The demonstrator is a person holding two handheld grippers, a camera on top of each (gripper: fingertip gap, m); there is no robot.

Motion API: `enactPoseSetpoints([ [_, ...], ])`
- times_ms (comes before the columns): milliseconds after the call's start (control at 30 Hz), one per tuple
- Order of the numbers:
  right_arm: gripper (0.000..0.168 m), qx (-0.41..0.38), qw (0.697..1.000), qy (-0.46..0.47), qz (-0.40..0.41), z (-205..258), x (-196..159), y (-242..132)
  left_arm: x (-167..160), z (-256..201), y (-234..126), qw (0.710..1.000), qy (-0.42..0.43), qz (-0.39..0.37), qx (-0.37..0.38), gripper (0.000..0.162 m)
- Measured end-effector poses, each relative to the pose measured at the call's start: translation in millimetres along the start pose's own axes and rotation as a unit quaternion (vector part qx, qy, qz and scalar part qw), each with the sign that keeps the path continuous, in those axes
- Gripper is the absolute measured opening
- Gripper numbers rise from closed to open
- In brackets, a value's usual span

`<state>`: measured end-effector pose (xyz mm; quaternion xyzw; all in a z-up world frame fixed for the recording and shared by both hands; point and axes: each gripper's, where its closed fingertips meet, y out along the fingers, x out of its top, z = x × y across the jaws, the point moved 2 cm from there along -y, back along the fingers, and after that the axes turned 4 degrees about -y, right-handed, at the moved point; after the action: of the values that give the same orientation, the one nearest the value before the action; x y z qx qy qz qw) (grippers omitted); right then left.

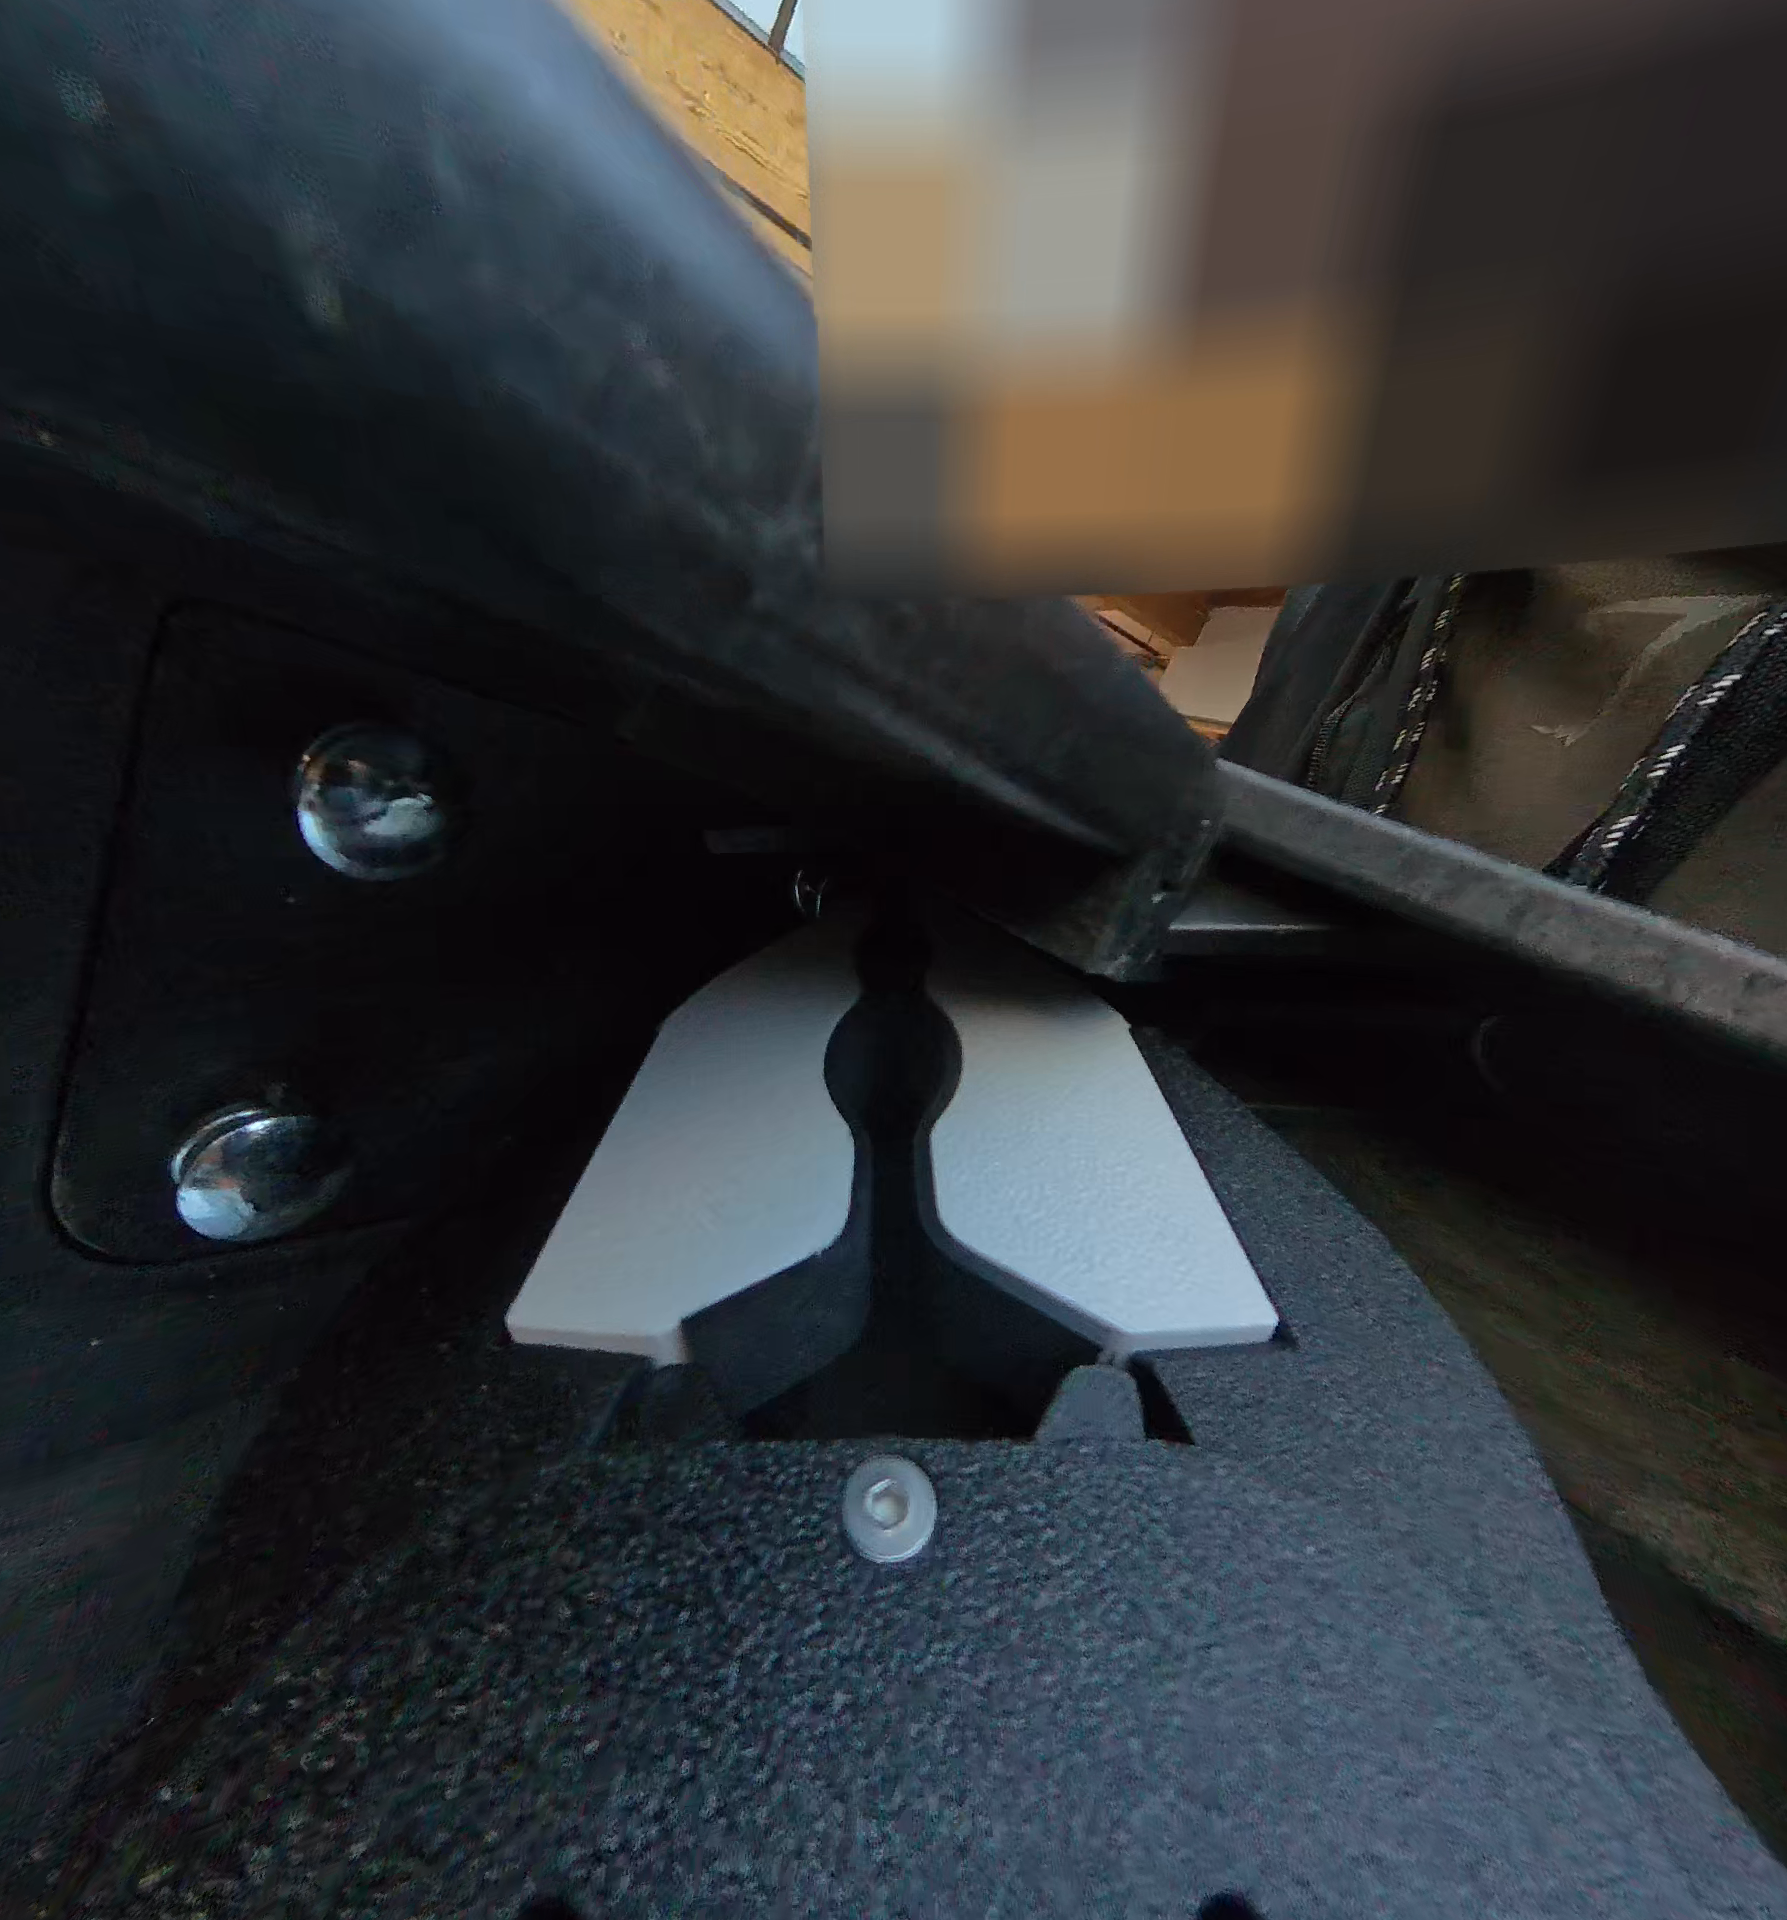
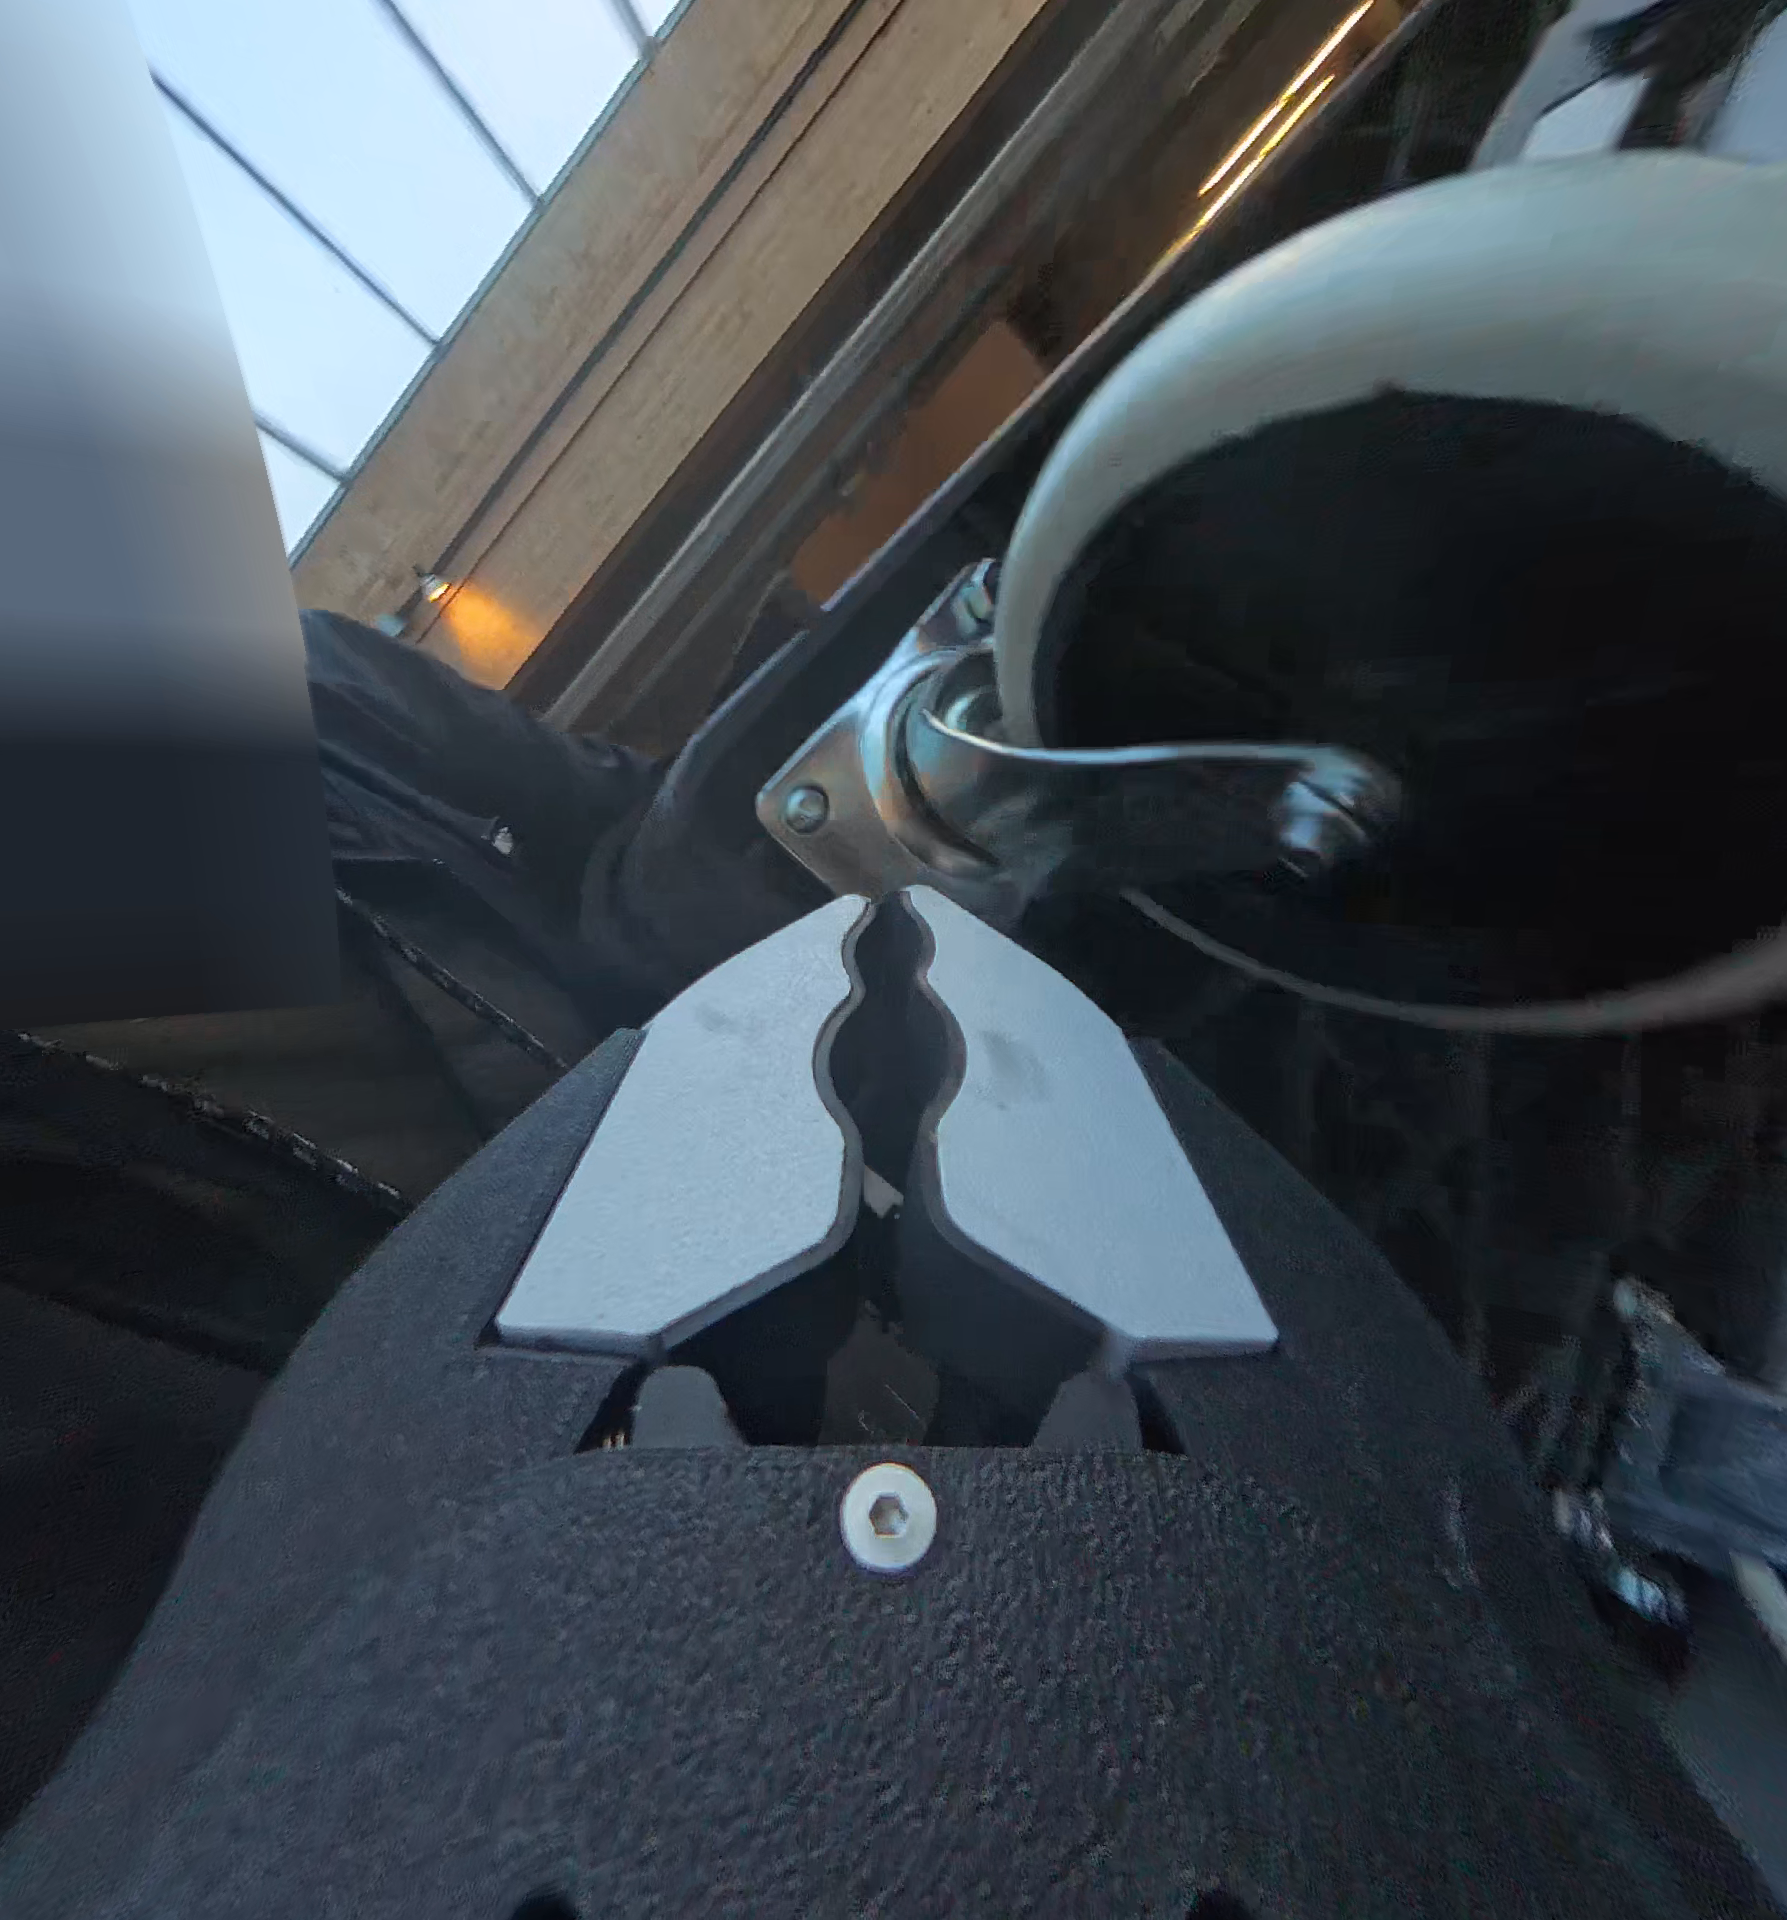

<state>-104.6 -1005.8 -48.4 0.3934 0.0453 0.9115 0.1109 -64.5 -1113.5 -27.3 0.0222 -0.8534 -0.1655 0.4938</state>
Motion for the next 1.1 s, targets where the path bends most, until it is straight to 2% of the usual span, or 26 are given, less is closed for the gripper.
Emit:
enactPoseSetpoints([
  [100, 0.004, -0.133, 0.988, 0.027, -0.073, -25, -26, -60, 0, 0, 0, 1.0, 0.0, 0.0, 0.002, 0.0],
  [200, 0.004, -0.275, 0.957, 0.053, -0.074, -50, -80, -103, 0, 0, 0, 1.0, -0.003, 0.002, 0.002, 0.0],
  [300, 0.009, -0.357, 0.933, 0.046, -0.025, -64, -122, -109, 0, 0, 0, 1.0, -0.005, 0.002, 0.003, 0.0],
  [400, 0.014, -0.391, 0.92, 0.034, 0.013, -77, -137, -98, 0, 0, 0, 1.0, -0.006, 0.006, 0.007, 0.0],
  [533, 0.016, -0.399, 0.916, 0.009, 0.053, -88, -144, -84, 0, 0, 0, 1.0, -0.006, 0.008, 0.009, 0.0],
  [733, 0.016, -0.378, 0.925, -0.012, 0.042, -81, -134, -74, 0, 0, 0, 1.0, -0.004, 0.01, 0.013, 0.0],
  [900, 0.019, -0.304, 0.948, -0.095, 0.021, -43, -103, -40, 0, -1, 0, 1.0, 0.014, 0.014, 0.022, 0.0],
  [1100, 0.021, -0.251, 0.953, -0.169, -0.005, 2, -70, -11, -1, -2, 1, 0.996, 0.07, 0.041, 0.042, 0.0],
])
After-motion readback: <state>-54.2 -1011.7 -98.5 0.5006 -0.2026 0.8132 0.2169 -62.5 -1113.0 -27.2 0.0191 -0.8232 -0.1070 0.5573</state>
